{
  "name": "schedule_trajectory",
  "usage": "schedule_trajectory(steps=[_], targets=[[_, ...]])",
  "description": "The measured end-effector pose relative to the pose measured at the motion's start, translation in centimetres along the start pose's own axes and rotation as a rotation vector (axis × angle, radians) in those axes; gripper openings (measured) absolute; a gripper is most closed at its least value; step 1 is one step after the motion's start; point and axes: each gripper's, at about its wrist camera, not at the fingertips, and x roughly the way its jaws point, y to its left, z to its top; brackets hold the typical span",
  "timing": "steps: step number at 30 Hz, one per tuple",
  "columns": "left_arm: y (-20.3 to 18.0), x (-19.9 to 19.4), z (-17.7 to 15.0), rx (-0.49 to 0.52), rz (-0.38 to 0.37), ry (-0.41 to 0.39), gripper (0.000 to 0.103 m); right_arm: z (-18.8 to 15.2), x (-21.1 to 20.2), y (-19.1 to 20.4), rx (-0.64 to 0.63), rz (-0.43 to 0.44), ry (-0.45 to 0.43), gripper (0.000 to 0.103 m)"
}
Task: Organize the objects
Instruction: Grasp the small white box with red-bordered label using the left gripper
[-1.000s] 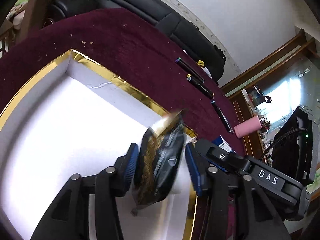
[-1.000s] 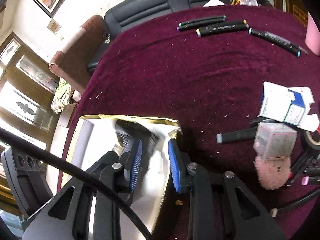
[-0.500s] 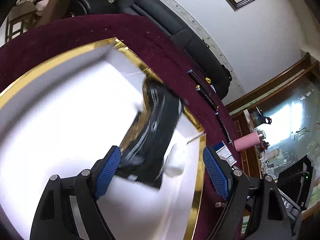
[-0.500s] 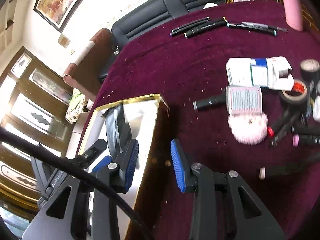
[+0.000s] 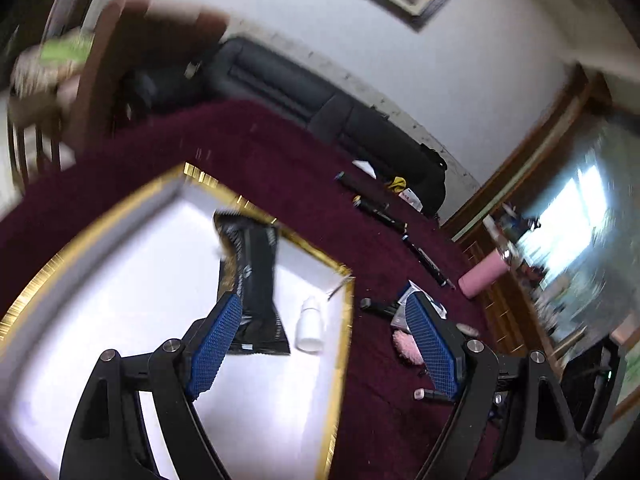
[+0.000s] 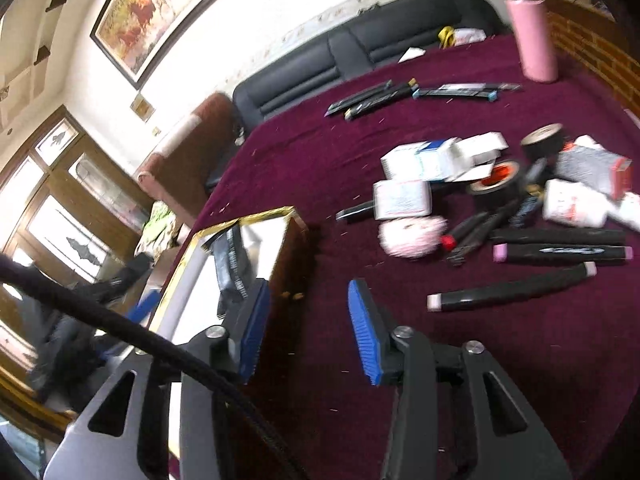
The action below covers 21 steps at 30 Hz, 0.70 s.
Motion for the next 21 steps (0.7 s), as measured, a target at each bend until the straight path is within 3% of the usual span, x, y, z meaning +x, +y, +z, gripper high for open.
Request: schedule_trajectory(steps=[4, 7, 10, 14, 17, 21], targets=[[-4.6, -2.3, -1.5, 0.179, 0.021, -0.066, 0.080, -0.2, -1.8, -2.3, 0.024, -0.026, -0.046, 0.045], [-6.0, -0.6, -2.6, 0.216, -0.069, 0.072, 0.079, 0.0, -2.5, -4.8, 0.061, -0.047, -0.059, 0.046], [-6.3, 0.8, -3.6, 0.234, -0.106, 0.152, 0.079, 0.0, -3.1, -7.6, 0.093, -0.094, -0.086, 0.046], [-7.1, 2.9, -4.7, 0.278, -0.084, 0.225, 0.079, -0.1, -3.5, -11.3, 0.126, -0.144, -0.112, 0.046], [-8.2, 4.5, -4.8, 0.263, -0.093, 0.280, 0.079, 0.0, -3.0, -14.0, 0.212, -0.105, -0.097, 0.046], [-10.6, 6.3, -4.9, 0.299, -0.069, 0.287, 0.079, 0.3, -2.4, -14.7, 0.236, -0.049, -0.072, 0.046]])
